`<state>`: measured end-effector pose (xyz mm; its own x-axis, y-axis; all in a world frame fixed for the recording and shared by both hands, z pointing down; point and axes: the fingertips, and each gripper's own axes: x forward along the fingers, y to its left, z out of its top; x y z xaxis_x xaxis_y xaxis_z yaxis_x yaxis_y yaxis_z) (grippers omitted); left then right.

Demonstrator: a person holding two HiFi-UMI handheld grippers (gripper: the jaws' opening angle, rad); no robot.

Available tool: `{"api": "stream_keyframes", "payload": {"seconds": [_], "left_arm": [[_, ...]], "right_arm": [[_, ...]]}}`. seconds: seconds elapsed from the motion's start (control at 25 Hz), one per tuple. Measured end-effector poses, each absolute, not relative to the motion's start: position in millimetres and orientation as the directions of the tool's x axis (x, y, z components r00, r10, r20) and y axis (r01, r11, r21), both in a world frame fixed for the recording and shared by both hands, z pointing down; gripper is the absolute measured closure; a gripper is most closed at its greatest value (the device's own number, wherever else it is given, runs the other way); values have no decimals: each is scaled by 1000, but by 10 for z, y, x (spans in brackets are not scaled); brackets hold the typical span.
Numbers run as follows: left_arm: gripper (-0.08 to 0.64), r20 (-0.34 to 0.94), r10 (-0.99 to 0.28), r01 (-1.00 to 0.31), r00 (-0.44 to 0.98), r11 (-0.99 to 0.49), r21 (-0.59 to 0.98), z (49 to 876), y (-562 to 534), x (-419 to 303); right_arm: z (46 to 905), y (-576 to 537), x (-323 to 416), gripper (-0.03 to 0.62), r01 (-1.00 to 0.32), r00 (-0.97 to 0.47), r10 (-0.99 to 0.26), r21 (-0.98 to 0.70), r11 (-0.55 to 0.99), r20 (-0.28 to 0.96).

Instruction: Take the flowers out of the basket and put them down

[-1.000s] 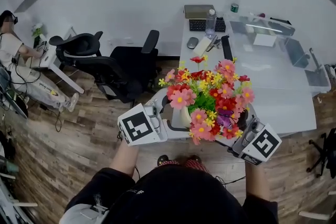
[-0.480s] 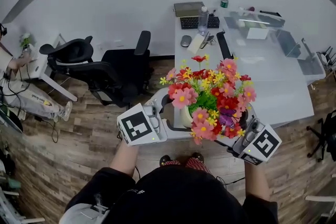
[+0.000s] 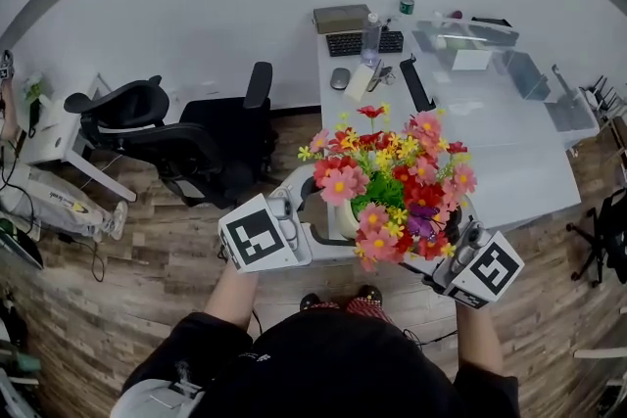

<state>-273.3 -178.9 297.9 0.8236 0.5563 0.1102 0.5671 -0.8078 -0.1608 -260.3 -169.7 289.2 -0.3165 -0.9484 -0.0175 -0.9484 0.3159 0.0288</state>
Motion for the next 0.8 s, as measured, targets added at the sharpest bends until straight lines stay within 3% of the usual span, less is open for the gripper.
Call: {"api": "stream_keyframes", "payload": {"seconds": [0.8], "left_arm": [[97, 100, 583, 592, 806, -792, -149, 3050, -2258, -3177]], "right_arm": [[2962, -2157, -3048, 147, -959, -282, -959, 31, 281, -22]]}}
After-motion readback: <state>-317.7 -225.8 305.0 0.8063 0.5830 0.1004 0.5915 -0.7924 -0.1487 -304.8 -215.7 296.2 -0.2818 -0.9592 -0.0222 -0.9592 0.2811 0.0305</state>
